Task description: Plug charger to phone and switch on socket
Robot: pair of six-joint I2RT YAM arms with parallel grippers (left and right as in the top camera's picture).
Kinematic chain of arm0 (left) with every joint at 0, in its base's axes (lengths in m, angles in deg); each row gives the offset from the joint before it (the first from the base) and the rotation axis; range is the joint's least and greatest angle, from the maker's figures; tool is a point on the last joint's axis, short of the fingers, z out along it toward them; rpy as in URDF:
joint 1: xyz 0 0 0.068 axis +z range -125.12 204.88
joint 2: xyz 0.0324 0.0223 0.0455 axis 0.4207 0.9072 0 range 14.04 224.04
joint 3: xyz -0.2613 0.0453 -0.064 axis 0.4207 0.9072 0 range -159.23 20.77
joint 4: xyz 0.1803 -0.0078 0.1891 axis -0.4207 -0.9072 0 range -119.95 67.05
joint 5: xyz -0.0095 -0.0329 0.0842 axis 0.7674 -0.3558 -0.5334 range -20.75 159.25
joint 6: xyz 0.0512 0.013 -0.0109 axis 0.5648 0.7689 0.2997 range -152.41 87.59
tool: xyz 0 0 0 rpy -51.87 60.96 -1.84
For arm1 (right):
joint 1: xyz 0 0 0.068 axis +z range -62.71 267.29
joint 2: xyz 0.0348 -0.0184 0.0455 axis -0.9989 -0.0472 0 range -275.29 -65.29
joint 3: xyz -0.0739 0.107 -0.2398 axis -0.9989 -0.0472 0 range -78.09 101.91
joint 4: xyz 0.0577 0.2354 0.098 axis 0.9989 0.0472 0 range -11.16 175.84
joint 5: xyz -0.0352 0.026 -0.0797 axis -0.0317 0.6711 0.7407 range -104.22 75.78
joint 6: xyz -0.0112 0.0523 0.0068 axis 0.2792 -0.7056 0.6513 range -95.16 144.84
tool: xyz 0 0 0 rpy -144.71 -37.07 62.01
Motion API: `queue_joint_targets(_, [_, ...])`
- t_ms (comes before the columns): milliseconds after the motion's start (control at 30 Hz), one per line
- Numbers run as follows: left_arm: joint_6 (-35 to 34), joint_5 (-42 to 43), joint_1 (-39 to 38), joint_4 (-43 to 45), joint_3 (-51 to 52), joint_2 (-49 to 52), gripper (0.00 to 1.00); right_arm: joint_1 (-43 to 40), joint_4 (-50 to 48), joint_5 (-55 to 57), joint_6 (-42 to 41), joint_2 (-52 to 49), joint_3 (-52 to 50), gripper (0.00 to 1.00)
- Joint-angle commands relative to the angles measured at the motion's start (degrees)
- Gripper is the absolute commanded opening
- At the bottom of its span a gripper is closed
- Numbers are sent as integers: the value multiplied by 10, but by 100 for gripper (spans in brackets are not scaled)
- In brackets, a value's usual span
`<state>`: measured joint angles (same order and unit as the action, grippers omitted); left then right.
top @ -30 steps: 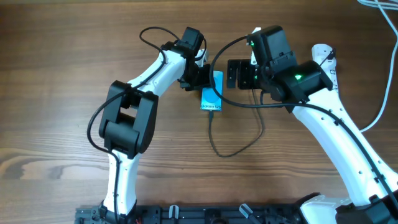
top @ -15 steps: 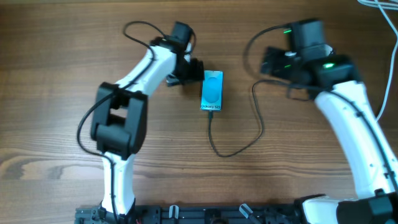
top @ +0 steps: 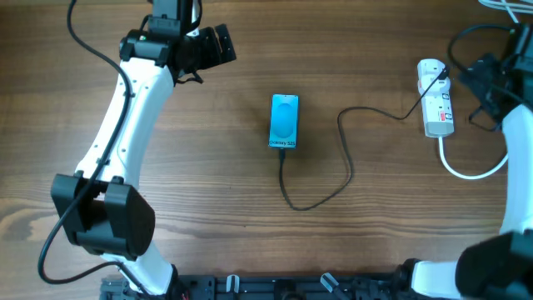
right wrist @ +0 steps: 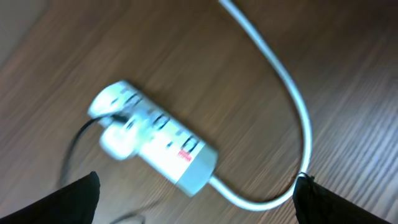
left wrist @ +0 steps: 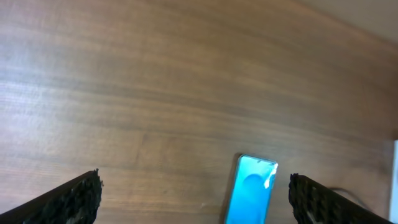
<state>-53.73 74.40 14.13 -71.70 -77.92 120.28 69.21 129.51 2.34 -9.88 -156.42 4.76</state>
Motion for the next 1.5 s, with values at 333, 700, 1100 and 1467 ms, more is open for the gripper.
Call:
queue_joint_targets(333, [-1,-10,2,-4,2,9,100,-54,-94,-47,111,-189,-10,100])
queue_joint_targets(700, [-1,-10,2,-4,2,9,100,-61,-168,-136,151,-246,-10,100])
queue_joint_targets(1100, [-1,-10,2,-4,2,9,100,-66,-200,-128,146,-271,-24,100])
queue_joint_targets(1467, [-1,-10,2,-4,2,9,100,-66,-200,-168,152,-287,-24,100])
